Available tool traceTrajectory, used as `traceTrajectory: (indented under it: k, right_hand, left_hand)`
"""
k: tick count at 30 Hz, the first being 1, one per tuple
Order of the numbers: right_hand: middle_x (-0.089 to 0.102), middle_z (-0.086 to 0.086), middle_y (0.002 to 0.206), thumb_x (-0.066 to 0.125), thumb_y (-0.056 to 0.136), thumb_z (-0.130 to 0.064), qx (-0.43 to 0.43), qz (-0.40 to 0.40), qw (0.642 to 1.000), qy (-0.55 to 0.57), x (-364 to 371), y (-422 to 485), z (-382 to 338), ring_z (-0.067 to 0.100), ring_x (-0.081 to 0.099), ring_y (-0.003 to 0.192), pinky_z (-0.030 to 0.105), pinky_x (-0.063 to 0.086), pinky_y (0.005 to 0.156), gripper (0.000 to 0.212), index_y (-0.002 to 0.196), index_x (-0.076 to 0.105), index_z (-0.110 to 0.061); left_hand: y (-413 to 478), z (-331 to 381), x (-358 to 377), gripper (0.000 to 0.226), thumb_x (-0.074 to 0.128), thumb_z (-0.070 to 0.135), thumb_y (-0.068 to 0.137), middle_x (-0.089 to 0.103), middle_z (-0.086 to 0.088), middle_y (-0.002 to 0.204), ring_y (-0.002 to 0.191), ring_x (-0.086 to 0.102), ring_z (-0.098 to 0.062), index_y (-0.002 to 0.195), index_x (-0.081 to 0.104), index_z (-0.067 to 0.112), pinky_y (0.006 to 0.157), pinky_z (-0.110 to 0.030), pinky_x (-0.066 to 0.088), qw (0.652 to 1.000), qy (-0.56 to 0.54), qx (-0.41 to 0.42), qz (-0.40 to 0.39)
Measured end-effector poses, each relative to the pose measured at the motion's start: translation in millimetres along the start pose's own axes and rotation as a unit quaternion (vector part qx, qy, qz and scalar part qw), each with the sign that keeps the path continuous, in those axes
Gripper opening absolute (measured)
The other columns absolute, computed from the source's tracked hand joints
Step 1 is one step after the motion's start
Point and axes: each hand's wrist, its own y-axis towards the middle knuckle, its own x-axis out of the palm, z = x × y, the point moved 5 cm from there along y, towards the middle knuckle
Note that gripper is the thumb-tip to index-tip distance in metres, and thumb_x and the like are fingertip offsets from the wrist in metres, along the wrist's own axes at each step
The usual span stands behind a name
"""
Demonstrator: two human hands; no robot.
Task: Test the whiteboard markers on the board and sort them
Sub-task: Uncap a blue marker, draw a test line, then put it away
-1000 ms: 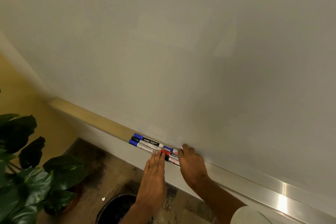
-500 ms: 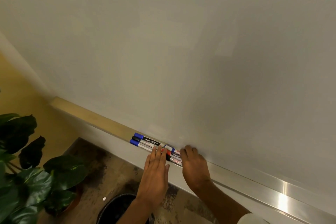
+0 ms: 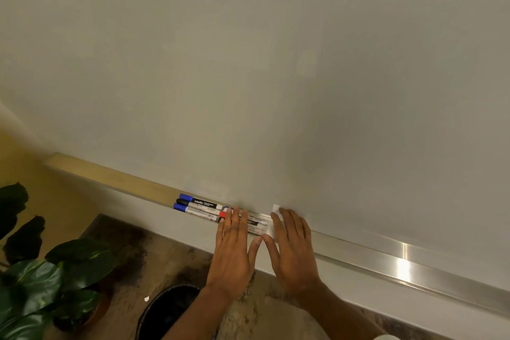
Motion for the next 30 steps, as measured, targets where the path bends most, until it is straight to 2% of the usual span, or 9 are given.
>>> traceTrajectory:
  k: [3,5,9,15,20,22,27,30]
  right_hand:
    - [0.032,0.004,0.157,0.029,0.103,-0.053,0.014,-0.008,1.000,-0.001,-18,-16,21,0.023,0.025,0.147,0.041,0.014,0.120,0.056,0.150,0.032,-0.022]
    - [0.028,0.004,0.160,0.025,0.103,-0.056,0.036,-0.009,0.999,-0.003,-33,-28,38,0.023,0.021,0.149,0.042,0.013,0.119,0.059,0.152,0.030,-0.023]
    - [0.025,0.004,0.161,0.024,0.102,-0.059,0.050,-0.004,0.999,-0.005,-67,-52,73,0.023,0.017,0.150,0.044,0.014,0.118,0.062,0.153,0.029,-0.023]
    - [0.028,0.007,0.160,0.027,0.102,-0.059,0.064,0.022,0.998,-0.007,-126,-106,145,0.025,0.021,0.149,0.044,0.013,0.119,0.063,0.151,0.031,-0.021]
    - [0.025,0.007,0.160,0.025,0.101,-0.062,0.079,0.035,0.996,-0.014,-173,-157,220,0.026,0.019,0.149,0.047,0.018,0.120,0.065,0.151,0.031,-0.022]
    - [0.026,0.007,0.160,0.025,0.100,-0.063,0.092,0.035,0.995,-0.021,-190,-177,252,0.026,0.020,0.149,0.048,0.019,0.121,0.065,0.151,0.032,-0.022]
    - [0.025,0.007,0.161,0.023,0.100,-0.063,0.128,0.031,0.990,-0.051,-217,-222,325,0.027,0.019,0.149,0.044,0.009,0.120,0.066,0.151,0.033,-0.021]
    - [0.030,0.009,0.158,0.028,0.102,-0.057,0.146,0.035,0.986,-0.071,-226,-241,360,0.028,0.024,0.147,0.047,0.016,0.119,0.061,0.149,0.037,-0.019]
  left_hand:
    - [-8,26,4,0.079,-0.003,0.071,0.097,-0.033,0.007,0.164,0.150,-0.032,-0.011,0.159,-0.019,0.026,0.121,-0.029,-0.024,1.000,0.012,0.015,0.006]
    - [-14,47,6,0.078,-0.003,0.072,0.097,-0.034,0.007,0.164,0.151,-0.031,-0.012,0.159,-0.019,0.026,0.121,-0.030,-0.023,0.999,0.018,0.025,0.015]
    - [-27,96,13,0.077,0.005,0.069,0.100,-0.032,0.007,0.165,0.152,-0.029,-0.012,0.160,-0.017,0.025,0.123,-0.034,-0.017,0.998,0.020,0.040,0.033]
    - [-57,190,34,0.080,-0.001,0.071,0.098,-0.026,0.002,0.167,0.154,-0.023,-0.016,0.161,-0.013,0.023,0.128,-0.040,-0.005,0.997,0.021,0.063,0.048]
    - [-83,274,63,0.075,0.014,0.063,0.104,-0.020,0.000,0.169,0.156,-0.017,-0.018,0.162,-0.006,0.021,0.125,-0.036,-0.009,0.994,0.044,0.085,0.061]
    - [-94,308,75,0.075,0.013,0.063,0.103,-0.021,0.001,0.169,0.156,-0.018,-0.017,0.162,-0.007,0.022,0.125,-0.035,-0.011,0.993,0.043,0.093,0.057]
    - [-108,378,102,0.075,0.011,0.063,0.103,-0.022,0.001,0.169,0.155,-0.021,-0.016,0.162,-0.007,0.022,0.125,-0.036,-0.010,0.992,0.044,0.114,0.037]
    - [-107,406,118,0.074,0.012,0.062,0.103,-0.020,0.000,0.169,0.155,-0.019,-0.017,0.162,-0.006,0.020,0.125,-0.038,-0.008,0.990,0.045,0.135,0.024]
